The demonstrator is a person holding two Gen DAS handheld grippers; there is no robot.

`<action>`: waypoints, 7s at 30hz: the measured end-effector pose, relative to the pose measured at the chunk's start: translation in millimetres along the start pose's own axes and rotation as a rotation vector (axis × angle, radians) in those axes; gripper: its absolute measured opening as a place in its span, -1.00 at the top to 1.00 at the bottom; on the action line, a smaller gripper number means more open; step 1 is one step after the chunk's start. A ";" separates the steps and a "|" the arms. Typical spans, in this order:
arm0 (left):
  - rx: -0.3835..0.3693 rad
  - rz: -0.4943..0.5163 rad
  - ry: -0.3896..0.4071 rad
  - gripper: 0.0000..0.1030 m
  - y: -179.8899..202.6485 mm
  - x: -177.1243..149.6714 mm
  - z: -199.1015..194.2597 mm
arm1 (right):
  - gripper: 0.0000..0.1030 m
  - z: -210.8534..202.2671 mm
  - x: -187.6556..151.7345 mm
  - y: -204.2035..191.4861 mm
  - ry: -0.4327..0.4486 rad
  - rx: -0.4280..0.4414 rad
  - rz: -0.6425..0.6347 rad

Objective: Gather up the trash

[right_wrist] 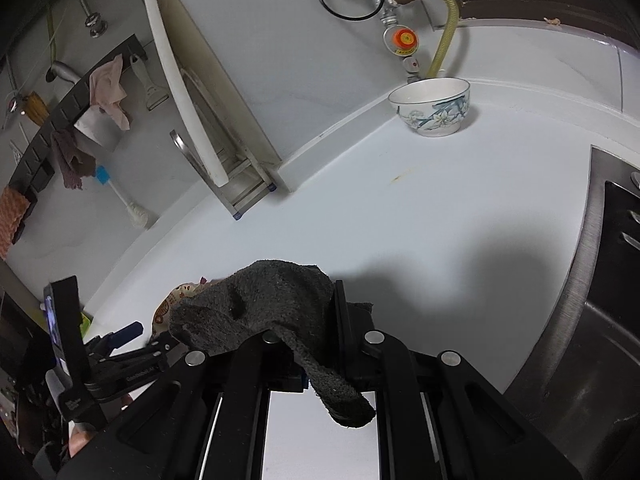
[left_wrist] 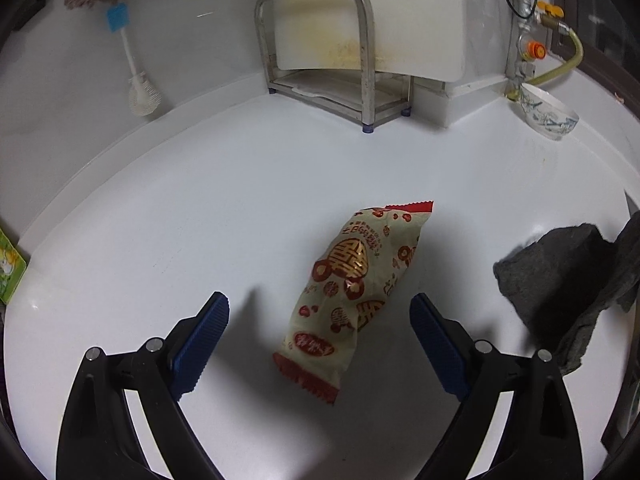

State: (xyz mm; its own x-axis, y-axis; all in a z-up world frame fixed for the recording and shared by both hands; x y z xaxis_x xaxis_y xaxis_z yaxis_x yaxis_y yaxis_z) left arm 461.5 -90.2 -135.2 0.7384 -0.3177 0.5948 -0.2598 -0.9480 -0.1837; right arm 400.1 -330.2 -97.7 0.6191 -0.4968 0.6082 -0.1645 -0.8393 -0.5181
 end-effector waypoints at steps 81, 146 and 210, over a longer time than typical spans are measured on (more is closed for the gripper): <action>-0.053 0.048 0.105 0.35 78.3 -281.9 -254.4 | 0.82 -246.8 -289.1 -1.8 0.033 -0.182 -0.212; -0.037 -0.066 0.103 -0.47 40.1 -284.9 -251.8 | -0.52 -218.2 -305.4 -26.9 -0.242 -0.234 -0.405; 0.008 -0.090 0.079 -0.88 33.2 -284.6 -259.4 | -0.52 -219.7 -313.7 -18.4 -0.191 -0.238 -0.279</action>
State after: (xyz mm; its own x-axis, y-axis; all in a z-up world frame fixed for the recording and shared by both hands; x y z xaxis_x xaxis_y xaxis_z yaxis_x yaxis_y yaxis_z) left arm 81.4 -26.3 -107.6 0.7074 -0.2292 0.6686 -0.1893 -0.9728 -0.1332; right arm 40.3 -207.4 -146.9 0.7928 -0.2121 0.5714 -0.1292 -0.9747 -0.1824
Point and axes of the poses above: each gripper's, at about its wrist camera, not at the fingertips, and z roughly the way its jaws point, y to its right, x to its top, the point moved 8 cm from there along z, roughly the way its jaws point, and after that the axes turned 7 degrees about z, right-handed, at the moved point
